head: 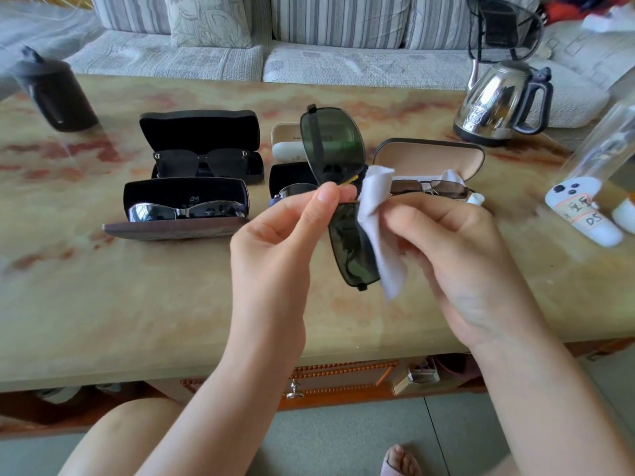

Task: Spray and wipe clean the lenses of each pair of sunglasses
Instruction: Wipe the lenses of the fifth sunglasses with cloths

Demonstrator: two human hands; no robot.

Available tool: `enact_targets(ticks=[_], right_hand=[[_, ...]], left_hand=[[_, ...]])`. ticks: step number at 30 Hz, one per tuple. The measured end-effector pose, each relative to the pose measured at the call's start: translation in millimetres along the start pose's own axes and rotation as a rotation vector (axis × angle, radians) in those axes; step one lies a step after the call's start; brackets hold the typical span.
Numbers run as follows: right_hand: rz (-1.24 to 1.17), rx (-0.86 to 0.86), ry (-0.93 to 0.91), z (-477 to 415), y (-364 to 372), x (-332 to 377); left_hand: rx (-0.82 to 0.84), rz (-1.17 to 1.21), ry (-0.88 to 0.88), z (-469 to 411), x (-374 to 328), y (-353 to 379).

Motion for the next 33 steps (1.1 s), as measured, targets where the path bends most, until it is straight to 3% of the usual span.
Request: enact_targets(ticks=[4,10,23,33], right_hand=[[0.156,0.028,-0.079,3,-3,4],[0.188,0.067,-0.067,4,-2,-3],[0.070,0.042,-0.026,9,4,-19],[0.018,0.116,-0.017,11,11,-22]], left_hand=[[-0.005,-0.001,-0.013,1,2,-1],[-0.025,0.091,-0.052,2,6,-1],[-0.115,0.274,-0.071,-2,8,-2],[-0.103,0.402,-0.047,-8,10,-9]])
Point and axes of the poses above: each hand's wrist, its own z-axis away from the middle knuckle, its own y-axis out of the palm, x = y × z, the point moved 3 cm from there along -z, towards the middle knuckle, and after that the axes turned 14 degrees about x, right-handed, at the moved point
